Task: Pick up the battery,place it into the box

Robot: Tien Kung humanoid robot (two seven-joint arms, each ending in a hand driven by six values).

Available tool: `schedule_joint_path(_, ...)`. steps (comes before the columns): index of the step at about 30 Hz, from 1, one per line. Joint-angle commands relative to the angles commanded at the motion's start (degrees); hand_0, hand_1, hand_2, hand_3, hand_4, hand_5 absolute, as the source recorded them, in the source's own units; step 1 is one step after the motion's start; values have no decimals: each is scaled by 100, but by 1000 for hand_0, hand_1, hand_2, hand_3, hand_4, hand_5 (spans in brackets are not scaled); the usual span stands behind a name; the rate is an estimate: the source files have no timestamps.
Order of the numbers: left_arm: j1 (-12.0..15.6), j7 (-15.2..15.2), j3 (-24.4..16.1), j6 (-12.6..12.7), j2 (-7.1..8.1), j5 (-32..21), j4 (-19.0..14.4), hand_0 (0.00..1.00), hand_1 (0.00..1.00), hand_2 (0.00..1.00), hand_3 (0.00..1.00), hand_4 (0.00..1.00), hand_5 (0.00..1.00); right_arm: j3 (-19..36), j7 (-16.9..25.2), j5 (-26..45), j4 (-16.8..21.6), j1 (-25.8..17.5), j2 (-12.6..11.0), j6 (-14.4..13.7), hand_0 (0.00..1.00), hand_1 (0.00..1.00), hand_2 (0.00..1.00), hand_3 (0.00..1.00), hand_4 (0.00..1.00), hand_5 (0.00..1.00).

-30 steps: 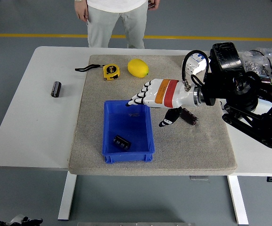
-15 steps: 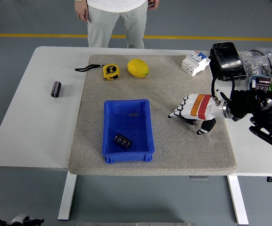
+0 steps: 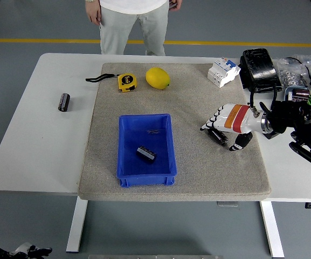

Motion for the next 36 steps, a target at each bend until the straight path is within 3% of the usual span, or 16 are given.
schedule_joint_path(22,-15,31,46,-17,3,-34,-23,769,717,705,559,604,506,66,-4,218,-356,-57,294,28,577,619,717,787,914,161)
schedule_joint_path(23,-16,32,50,-17,2,-36,-24,769,717,705,559,603,506,66,-3,222,-382,-60,301,10,534,562,669,716,832,139)
schedule_joint_path(29,-18,41,79,-24,0,-58,-33,769,717,704,558,603,506,27,-1,199,-503,-82,321,-57,534,562,669,716,832,139)
schedule_joint_path(30,-18,41,86,-24,1,-64,-34,769,717,704,558,603,506,11,7,184,-509,-77,318,-72,511,521,609,647,741,94)
schedule_joint_path(34,-11,42,86,-23,-1,-71,-35,769,717,704,558,603,506,24,32,157,-512,-59,302,-150,511,521,609,647,741,94)
schedule_joint_path(35,-13,42,90,-25,1,-71,-36,768,716,705,558,603,506,35,42,154,-503,-48,294,-171,461,472,531,561,661,36)
schedule_joint_path(36,-15,42,95,-27,3,-73,-37,768,716,705,558,603,506,41,48,152,-497,-42,289,-185,461,472,531,561,661,36)
